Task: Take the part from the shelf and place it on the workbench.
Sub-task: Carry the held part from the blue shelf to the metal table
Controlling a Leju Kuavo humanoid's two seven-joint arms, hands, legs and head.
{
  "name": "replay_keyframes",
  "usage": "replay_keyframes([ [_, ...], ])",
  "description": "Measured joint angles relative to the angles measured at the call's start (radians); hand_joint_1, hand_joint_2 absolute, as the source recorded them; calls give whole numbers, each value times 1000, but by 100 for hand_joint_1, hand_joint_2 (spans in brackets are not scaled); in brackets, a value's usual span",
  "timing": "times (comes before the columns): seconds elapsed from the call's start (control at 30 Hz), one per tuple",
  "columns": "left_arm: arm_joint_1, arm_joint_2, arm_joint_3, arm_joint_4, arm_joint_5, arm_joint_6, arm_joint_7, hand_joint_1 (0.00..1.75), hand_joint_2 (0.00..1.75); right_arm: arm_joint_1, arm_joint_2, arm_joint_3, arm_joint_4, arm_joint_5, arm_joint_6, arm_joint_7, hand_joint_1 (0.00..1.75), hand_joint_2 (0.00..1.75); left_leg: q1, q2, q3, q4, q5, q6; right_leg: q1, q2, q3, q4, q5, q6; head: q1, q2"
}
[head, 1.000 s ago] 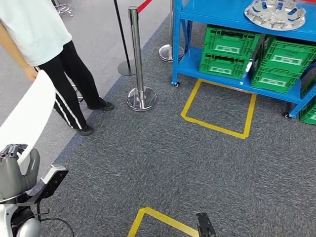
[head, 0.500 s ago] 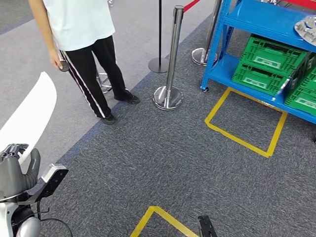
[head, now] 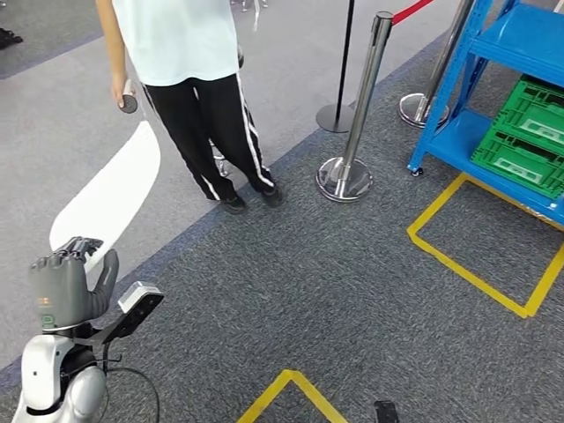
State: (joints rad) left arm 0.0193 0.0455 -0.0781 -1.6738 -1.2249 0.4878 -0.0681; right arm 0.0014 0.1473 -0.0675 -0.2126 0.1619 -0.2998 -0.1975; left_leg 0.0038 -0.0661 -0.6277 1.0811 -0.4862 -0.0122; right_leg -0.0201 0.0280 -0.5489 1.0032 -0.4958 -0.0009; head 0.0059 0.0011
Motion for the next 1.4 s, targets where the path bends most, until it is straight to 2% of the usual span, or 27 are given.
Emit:
replay_keyframes([
  [0.07,-14,-4,-13,10,4,0,-4,169,175,5,0,-10,0,-8,-3,-2,0,0,1,45,-62,126,-58,-9,2,-27,3,0,-4,-6,-6,0],
  [0.1,-21,-8,-20,16,6,0,-6,169,175,8,0,-17,0,-14,-5,-3,0,0,3,53,-90,181,-76,-12,2,-42,4,0,-6,-7,-6,0],
  [0.13,-28,-13,-29,22,8,-1,-8,169,175,10,0,-25,0,-19,-7,-4,0,0,5,57,-104,207,-76,-12,3,-57,5,0,-8,-7,-6,0],
  [0.17,-37,-19,-38,29,9,-2,-8,169,175,11,0,-32,0,-24,-9,-4,0,0,5,59,-100,197,-58,-11,4,-71,7,0,-11,-6,-6,0],
  [0.2,-46,-25,-47,35,8,-3,-8,169,175,11,0,-39,0,-27,-11,-5,0,0,5,65,-75,149,-26,-7,5,-84,11,0,-14,-4,-6,0],
  [0.27,-63,-36,-66,44,8,-4,-8,169,175,12,1,-52,-1,-32,-18,-7,0,0,-7,116,-7,18,29,9,9,-108,20,0,-21,2,-6,0],
  [0.33,-75,-50,-86,51,6,-6,-8,169,175,16,3,-67,-2,-39,-24,-9,0,0,-21,157,29,-55,39,25,14,-130,25,0,-28,11,-5,0],
  [0.4,-78,-61,-104,57,0,-12,-8,169,175,20,6,-83,-5,-51,-26,-10,0,0,-24,142,29,-64,36,34,17,-154,31,-4,-33,20,-6,0],
  [0.43,-77,-65,-113,59,-4,-16,-8,169,175,21,8,-91,-7,-56,-27,-12,0,0,-22,129,31,-70,38,39,16,-148,32,-3,-39,25,-5,0],
  [0.5,-80,-73,-130,62,-9,-21,-8,169,175,24,10,-106,-12,-63,-29,-14,0,0,-15,103,37,-80,44,50,12,-97,11,50,-74,32,-4,0],
  [0.57,-85,-84,-146,64,-12,-22,-7,169,175,30,11,-117,-14,-65,-30,-14,0,0,-12,77,38,-83,44,57,10,-41,-55,182,-135,34,-1,0],
  [0.6,-85,-89,-153,66,-12,-22,-8,169,175,33,11,-121,-14,-66,-31,-14,0,0,-12,62,39,-82,44,58,10,-32,-92,247,-155,35,0,0],
  [0.63,-84,-91,-159,68,-12,-23,-8,169,175,36,11,-125,-14,-66,-31,-14,0,0,-12,47,40,-82,43,59,10,-29,-118,284,-158,36,1,0],
  [0.67,-83,-93,-162,70,-12,-23,-8,169,175,39,11,-128,-15,-66,-32,-14,0,0,-12,32,42,-81,42,58,9,-28,-126,282,-139,37,1,0],
  [0.7,-83,-94,-165,71,-12,-23,-8,169,175,40,11,-131,-16,-66,-32,-14,0,0,-11,17,44,-80,41,56,8,-25,-114,239,-102,38,0,0],
  [0.77,-84,-96,-168,72,-12,-24,-7,169,175,41,12,-136,-18,-66,-33,-14,0,0,-9,-10,46,-73,35,47,1,16,-61,101,-24,41,1,0],
  [0.8,-84,-98,-169,72,-12,-24,-7,169,175,41,12,-138,-18,-66,-33,-14,0,0,-9,-22,43,-68,33,42,-4,40,-37,49,-5,40,1,0],
  [0.87,-85,-99,-170,73,-12,-24,-7,169,175,40,15,-141,-20,-67,-33,-14,0,0,-8,-44,33,-61,33,31,-6,64,-18,15,-5,36,1,0],
  [0.93,-84,-99,-171,73,-12,-24,-7,169,175,40,16,-144,-21,-68,-33,-14,0,0,-4,-57,27,-58,34,20,-5,41,-13,13,-4,26,1,0],
  [1.0,-85,-99,-171,73,-12,-24,-7,169,175,41,18,-146,-22,-67,-33,-14,0,0,-6,-19,8,-16,8,11,-6,14,-6,10,-5,13,-7,0],
  [1.07,-88,-99,-173,73,-12,-24,-7,169,175,42,19,-146,-23,-67,-33,-14,0,0,-5,37,-50,103,-49,1,-2,-15,0,9,-10,3,-14,0],
  [1.13,-87,-99,-173,75,-12,-25,-7,169,175,45,19,-147,-24,-68,-33,-14,0,0,-1,56,-107,215,-85,-3,2,-45,3,9,-15,-1,-15,0],
  [1.17,-86,-99,-174,76,-12,-28,-7,169,175,46,19,-148,-24,-70,-33,-11,0,0,0,58,-113,224,-76,-2,4,-59,6,9,-17,-2,-15,0],
  [1.23,-85,-99,-178,77,-18,-39,-7,169,175,46,21,-152,-26,-74,-34,-1,0,0,-2,70,-65,127,-10,7,8,-85,14,9,-24,0,-15,0],
  [1.3,-87,-99,-188,77,-28,-48,-7,169,175,48,25,-162,-29,-75,-35,12,0,0,-16,117,2,-3,34,24,11,-107,23,8,-31,4,-15,0],
  [1.37,-89,-101,-203,77,-32,-50,-6,169,175,52,30,-172,-33,-74,-36,26,0,0,-29,146,24,-52,34,38,15,-128,27,5,-36,12,-16,0],
  [1.4,-91,-101,-210,78,-31,-51,-6,169,175,54,33,-177,-35,-72,-37,34,0,0,-32,139,23,-57,34,42,17,-140,29,2,-38,17,-16,0],
])
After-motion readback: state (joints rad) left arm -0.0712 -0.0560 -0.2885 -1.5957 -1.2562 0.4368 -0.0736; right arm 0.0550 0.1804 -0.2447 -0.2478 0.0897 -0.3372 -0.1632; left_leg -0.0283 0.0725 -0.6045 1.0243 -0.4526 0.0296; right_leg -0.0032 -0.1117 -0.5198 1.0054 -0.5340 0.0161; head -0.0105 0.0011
